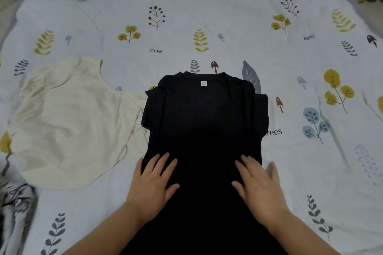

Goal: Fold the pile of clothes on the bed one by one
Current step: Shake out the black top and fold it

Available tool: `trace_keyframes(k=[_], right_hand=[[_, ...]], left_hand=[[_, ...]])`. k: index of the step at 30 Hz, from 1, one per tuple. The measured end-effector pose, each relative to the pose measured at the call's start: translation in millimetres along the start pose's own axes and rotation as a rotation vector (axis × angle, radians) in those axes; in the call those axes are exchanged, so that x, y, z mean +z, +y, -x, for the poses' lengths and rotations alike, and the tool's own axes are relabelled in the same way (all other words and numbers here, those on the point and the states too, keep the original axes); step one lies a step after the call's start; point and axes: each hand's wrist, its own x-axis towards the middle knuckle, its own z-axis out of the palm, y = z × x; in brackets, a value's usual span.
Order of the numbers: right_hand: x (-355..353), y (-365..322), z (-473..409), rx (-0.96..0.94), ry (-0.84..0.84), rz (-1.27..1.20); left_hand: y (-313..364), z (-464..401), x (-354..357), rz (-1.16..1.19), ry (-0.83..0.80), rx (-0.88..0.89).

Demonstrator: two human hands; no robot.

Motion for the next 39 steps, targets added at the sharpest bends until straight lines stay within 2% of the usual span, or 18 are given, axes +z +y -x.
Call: trace_keyframes(k=[2,4,7,11,16,18,21,23,25,28,30,33,35,39], right_hand=[[-10.8,7.4,-8.7,0.057,0.277,-0.161],[-23.5,20.0,-27.0,0.217,0.382,-0.338],[-42.4,41.1,-68.0,0.426,0.382,-0.482],[-51.6,59.9,-115.9,0.573,0.352,-0.543],[-52.6,66.3,-151.3,0.653,0.197,-0.549],[-49.7,70.1,-159.0,0.605,0.185,-0.569],[-47.6,76.1,-163.2,0.563,0.272,-0.805],[-51.7,82.1,-160.1,0.606,0.364,-0.973],[-57.6,89.9,-153.5,0.69,0.42,-1.004],[-59.0,99.0,-145.8,0.816,0.294,-1.052],[-60.8,99.5,-145.3,0.827,0.19,-0.978],[-73.5,95.6,-146.1,0.75,0.122,-0.615],[-83.5,90.0,-147.1,0.705,0.149,-0.441],[-98.6,72.3,-145.9,0.666,0.299,-0.377]], left_hand=[[-2.3,-12.2,-17.3,0.148,0.227,-0.023],[-11.0,-33.5,-29.9,0.241,0.369,-0.114],[-27.9,-77.7,-56.2,0.312,0.436,-0.256],[-44.9,-127.8,-72.4,0.279,0.427,-0.352],[-63.5,-162.6,-76.9,0.299,0.231,-0.52],[-70.3,-169.8,-79.9,0.364,0.16,-0.554],[-76.9,-175.0,-85.1,0.624,0.226,-0.534],[-78.1,-173.9,-87.4,0.839,0.312,-0.542],[-79.9,-169.5,-89.3,0.98,0.414,-0.582],[-87.5,-160.3,-86.6,1.05,0.487,-0.693],[-91.5,-154.8,-84.6,0.946,0.508,-0.736],[-90.9,-147.2,-87.9,0.633,0.507,-0.688],[-89.2,-143.5,-92.5,0.464,0.526,-0.638],[-86.3,-138.9,-104.2,0.452,0.599,-0.672]])
